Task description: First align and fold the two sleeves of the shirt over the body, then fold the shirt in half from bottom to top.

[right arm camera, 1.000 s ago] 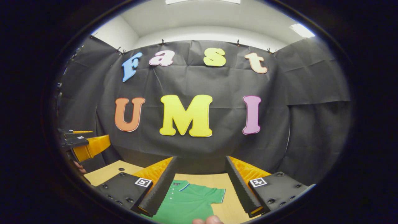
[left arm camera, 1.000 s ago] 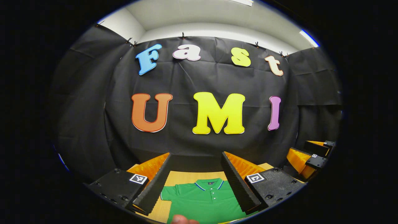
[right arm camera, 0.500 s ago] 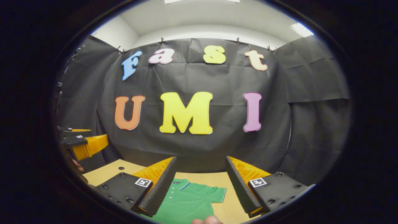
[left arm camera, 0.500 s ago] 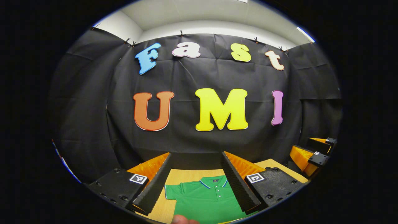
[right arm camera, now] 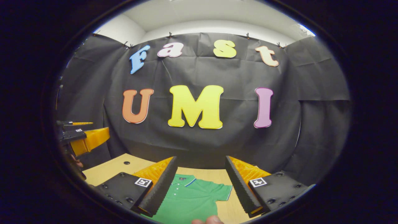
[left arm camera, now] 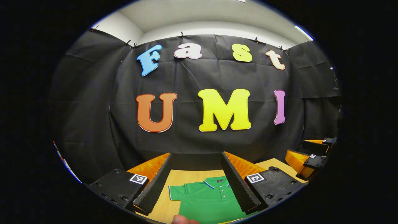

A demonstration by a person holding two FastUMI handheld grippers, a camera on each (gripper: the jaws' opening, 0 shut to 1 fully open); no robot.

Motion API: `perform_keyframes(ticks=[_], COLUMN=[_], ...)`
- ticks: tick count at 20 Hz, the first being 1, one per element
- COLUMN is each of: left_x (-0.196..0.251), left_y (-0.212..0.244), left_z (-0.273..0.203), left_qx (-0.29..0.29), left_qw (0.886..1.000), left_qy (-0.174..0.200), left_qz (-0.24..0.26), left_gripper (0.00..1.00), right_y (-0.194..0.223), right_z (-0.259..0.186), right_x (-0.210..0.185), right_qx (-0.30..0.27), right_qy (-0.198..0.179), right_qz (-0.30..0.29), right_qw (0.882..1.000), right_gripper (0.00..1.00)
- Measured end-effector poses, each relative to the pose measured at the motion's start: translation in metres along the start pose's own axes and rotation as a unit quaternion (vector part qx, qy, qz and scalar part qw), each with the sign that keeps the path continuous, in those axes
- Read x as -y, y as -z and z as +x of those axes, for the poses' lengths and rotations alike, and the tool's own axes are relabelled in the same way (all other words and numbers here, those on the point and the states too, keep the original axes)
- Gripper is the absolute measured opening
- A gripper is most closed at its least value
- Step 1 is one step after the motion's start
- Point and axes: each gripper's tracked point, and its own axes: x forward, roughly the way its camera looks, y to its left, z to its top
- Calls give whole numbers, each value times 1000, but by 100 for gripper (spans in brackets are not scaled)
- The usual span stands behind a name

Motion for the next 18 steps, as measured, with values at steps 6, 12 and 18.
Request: perform_keyframes(ticks=[6, 12, 18], left_x=[12, 37, 53], left_y=[32, 47, 49], left_z=[-1, 5, 19], left_qx=[-20, -37, -39], left_qw=[1000, 998, 997], left_qy=[12, 42, 58], left_qz=[-4, -9, -11], left_gripper=[100, 100, 100], right_y=[21, 73, 125], right_z=[0, 8, 29], right_x=[20, 37, 53], right_qx=[-31, -124, -260], right_qy=[9, 1, -10], right_qz=[14, 37, 60], right_qw=[999, 992, 964], right_gripper=[98, 98, 94])
